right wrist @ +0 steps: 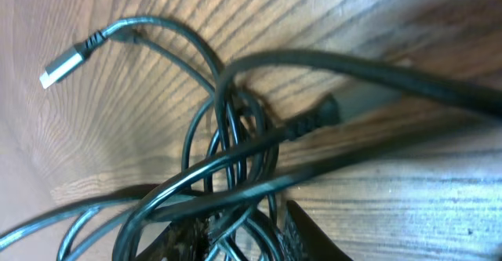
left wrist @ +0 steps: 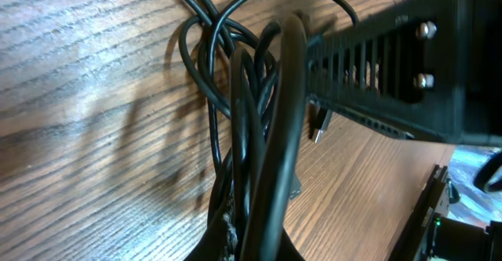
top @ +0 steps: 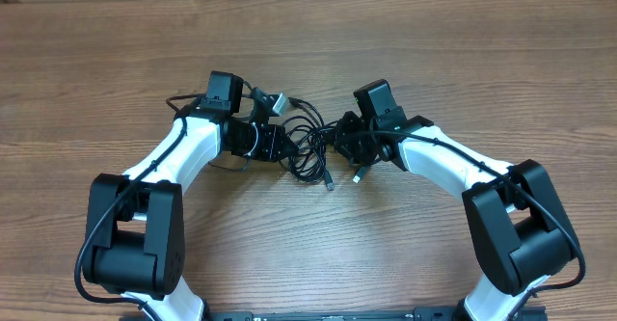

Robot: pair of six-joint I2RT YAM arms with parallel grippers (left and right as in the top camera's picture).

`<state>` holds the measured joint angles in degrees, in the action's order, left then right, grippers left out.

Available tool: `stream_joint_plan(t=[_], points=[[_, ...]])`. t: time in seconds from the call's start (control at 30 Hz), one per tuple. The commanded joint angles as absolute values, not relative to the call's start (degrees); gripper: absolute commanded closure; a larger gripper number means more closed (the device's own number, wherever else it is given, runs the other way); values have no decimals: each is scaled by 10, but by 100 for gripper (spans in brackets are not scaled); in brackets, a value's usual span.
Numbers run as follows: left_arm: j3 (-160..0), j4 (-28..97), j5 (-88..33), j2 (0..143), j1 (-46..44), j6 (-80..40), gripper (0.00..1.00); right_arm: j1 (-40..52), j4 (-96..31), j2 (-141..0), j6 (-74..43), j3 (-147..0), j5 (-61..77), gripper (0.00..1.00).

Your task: Untangle cables

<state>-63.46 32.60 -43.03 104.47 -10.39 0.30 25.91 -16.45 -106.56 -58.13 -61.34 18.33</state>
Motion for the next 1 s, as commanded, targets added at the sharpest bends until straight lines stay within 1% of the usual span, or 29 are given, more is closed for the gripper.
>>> stream_joint_plan(t=[0.0,0.33,0.5,0.67,0.87,0.93,0.97], points=[[-639,331,-478,1026,-102,34,95,262,-146,-1067,-588,-600,148,70],[-639,342,-496,1026,-102,39,96,264,-146,-1068,-601,-600,135,71],[-639,342,-526,1026,-102,39,96,278,-144,-1072,-607,-600,120,71],[-639,343,-526,1026,-102,39,96,290,-140,-1091,-629,-600,120,71],[-639,346,-526,1026,-102,39,95,292,-86,-1125,-632,-600,121,71],[-639,347,-522,1026,-102,39,96,292,-72,-1131,-632,-600,131,73],[-639,347,-516,1026,-102,39,96,292,-71,-1131,-632,-600,138,76]])
